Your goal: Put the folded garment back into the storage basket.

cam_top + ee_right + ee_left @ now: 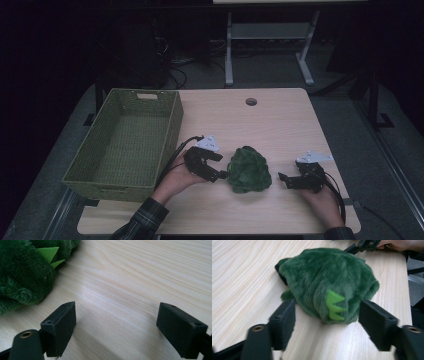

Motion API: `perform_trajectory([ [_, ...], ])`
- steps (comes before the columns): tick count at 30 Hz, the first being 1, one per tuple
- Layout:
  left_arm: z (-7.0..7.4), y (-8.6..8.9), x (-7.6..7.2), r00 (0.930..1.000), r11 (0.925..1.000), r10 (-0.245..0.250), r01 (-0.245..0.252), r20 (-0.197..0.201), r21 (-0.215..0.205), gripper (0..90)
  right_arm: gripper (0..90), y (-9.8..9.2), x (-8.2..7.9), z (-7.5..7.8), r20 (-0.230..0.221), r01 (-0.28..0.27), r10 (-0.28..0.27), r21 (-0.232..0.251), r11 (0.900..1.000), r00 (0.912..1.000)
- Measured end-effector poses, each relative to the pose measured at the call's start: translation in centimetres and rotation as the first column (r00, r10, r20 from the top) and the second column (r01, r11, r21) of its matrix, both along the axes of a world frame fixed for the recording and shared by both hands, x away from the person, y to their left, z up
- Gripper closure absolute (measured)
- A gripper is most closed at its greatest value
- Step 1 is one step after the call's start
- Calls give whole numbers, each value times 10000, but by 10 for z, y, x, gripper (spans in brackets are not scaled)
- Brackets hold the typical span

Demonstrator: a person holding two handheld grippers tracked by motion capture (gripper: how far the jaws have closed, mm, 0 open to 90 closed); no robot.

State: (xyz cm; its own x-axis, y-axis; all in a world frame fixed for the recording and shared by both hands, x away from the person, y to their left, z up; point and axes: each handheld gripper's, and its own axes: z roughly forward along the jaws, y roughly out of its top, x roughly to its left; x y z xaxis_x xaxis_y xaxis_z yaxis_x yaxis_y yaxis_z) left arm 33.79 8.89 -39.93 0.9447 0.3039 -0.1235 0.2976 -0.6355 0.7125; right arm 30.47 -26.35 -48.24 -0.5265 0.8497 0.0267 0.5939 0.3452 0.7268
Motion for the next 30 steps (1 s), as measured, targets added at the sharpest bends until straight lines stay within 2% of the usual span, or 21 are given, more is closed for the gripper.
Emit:
perform_trajectory([
  [5, 4, -18, 7, 9986, 9980, -534, 536, -66, 324, 181, 157, 0, 0, 0, 3, 29, -29, 11, 10000, 10000],
  [8, 4, -29, 10, 9962, 9944, -866, 868, -57, 604, 163, 157, 0, 0, 0, 1, 37, -37, 13, 10000, 10000],
  [11, 0, -41, 12, 9927, 9870, -1201, 1202, -78, 1064, 152, 158, 0, 0, 0, 2, 47, -47, 14, 10000, 10000],
  [17, -14, -57, 14, 9852, 9664, -1692, 1715, -286, 1913, 140, 159, 0, 0, 0, 2, 51, -51, 14, 10000, 10000],
  [23, -30, -68, 13, 9838, 9507, -1755, 1792, -371, 2532, 139, 163, 0, 0, 0, 9, 74, -74, 22, 10000, 10000],
  [25, -33, -71, 11, 9824, 9413, -1847, 1847, -269, 2827, 136, 163, 0, 0, 0, 9, 82, -82, 23, 10000, 10000],
  [27, -36, -73, 8, 9821, 9358, -1875, 1837, -163, 3010, 129, 165, 0, 0, 0, 12, 99, -99, 28, 9999, 10000],
  [30, -43, -78, 3, 9806, 9219, -1959, 1801, 115, 3431, 127, 166, 0, 0, 0, 17, 119, -119, 28, 9999, 9999],
])
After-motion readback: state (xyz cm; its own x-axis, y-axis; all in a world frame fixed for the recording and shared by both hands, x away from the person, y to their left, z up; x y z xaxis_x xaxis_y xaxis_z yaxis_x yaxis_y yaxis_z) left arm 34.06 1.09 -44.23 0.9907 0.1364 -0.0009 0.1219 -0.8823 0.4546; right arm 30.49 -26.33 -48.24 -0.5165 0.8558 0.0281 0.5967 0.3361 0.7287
